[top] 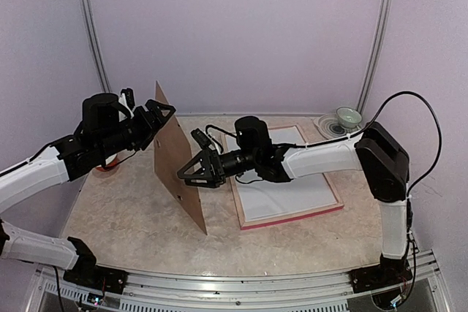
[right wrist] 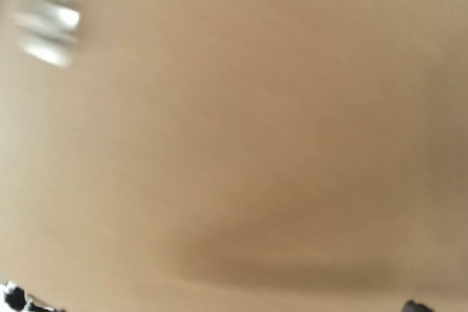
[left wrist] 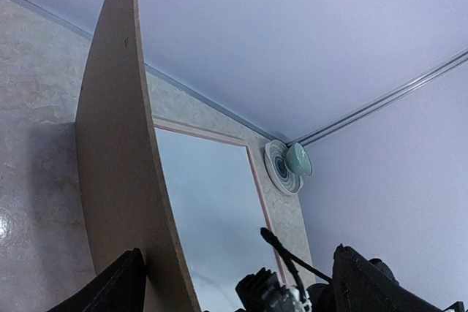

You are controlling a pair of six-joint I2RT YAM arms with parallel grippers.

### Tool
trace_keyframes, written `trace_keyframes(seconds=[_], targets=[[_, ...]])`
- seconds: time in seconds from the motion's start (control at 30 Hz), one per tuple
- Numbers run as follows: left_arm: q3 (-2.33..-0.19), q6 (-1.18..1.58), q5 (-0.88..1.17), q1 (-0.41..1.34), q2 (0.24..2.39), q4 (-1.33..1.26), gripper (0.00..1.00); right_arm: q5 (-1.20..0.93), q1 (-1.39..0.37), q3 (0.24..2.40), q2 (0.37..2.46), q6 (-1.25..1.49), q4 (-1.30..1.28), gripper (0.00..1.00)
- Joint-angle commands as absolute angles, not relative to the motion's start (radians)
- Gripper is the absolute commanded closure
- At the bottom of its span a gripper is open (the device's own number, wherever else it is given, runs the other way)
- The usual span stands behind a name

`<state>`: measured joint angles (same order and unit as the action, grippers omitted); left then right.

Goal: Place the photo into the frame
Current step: Turn over the backboard.

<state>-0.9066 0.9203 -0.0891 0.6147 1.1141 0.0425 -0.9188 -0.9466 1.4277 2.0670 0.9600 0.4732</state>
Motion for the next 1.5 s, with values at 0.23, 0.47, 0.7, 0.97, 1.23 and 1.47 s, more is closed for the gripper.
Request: trace_keyframes(seconds=[0.23, 0.47, 0.7, 0.97, 1.23, 1.47], targets=[[-0.779, 0.939, -0.006, 0.522, 1.008, 0.022, 0.19, -0.896, -0.932, 1.349, 2.148, 0.934, 0.492, 0.01], [-0.741, 0.926, 0.055, 0.479, 0.976, 0.012, 0.23, -0.883, -0.932, 1.322, 2.177, 0.921, 0.488, 0.01], [-0.709, 0.933, 0.113, 0.44, 0.951, 0.008, 0.28, -0.882, -0.932, 1.291, 2.197, 0.924, 0.503, 0.01], [-0.694, 0.942, 0.157, 0.413, 0.92, 0.062, 0.35, -0.869, -0.93, 1.281, 2.194, 0.888, 0.465, 0.01], [-0.733, 0.916, 0.212, 0.375, 0.928, 0.207, 0.42, -0.857, -0.927, 1.273, 2.185, 0.849, 0.417, 0.01], [-0.748, 0.9, 0.278, 0.323, 0.906, 0.296, 0.43, -0.841, -0.925, 1.271, 2.184, 0.809, 0.36, 0.01]])
